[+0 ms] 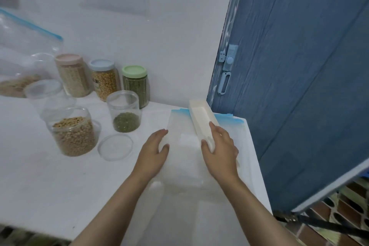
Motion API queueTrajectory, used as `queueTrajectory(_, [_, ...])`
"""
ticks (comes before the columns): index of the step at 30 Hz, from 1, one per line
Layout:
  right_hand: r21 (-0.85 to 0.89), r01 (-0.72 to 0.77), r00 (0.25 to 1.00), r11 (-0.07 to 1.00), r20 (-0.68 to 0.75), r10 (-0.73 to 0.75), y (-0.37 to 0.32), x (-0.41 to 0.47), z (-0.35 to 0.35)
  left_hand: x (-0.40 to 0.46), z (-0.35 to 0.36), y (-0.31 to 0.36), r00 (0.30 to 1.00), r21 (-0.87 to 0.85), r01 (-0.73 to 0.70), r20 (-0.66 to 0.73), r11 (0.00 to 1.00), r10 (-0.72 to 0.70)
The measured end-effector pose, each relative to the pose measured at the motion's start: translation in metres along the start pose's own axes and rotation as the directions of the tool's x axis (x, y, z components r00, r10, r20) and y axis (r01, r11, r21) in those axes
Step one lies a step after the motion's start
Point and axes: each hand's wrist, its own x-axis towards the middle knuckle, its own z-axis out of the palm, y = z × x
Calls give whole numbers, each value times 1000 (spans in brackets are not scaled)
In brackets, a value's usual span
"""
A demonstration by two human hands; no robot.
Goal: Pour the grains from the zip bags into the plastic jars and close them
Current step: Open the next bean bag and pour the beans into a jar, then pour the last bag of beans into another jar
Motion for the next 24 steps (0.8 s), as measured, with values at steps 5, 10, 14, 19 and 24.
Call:
queueTrajectory(5, [261,123,992,958,-27,-120,-49,-2,7,2,-54,8,962,-44,-156,-231,987,142])
queueTrajectory(10, [326,162,985,931,5,-173,-101,-3,38,10,-126,-3,913,58,-255,-315,965,260])
queueTrajectory(14, [304,133,986,943,54,-157,-136,-5,80,27,-180,-37,920,147,-243,-278,959,276])
queueTrajectory(19, [147,31,962,989,265,-69,-166,-9,136,50,-228,-96,965,169,-111,-219,979,147])
queueTrajectory(24, [-151,-52,884,987,454,116,-183,-22,185,58,-246,-139,991,-105,128,-22,986,-131])
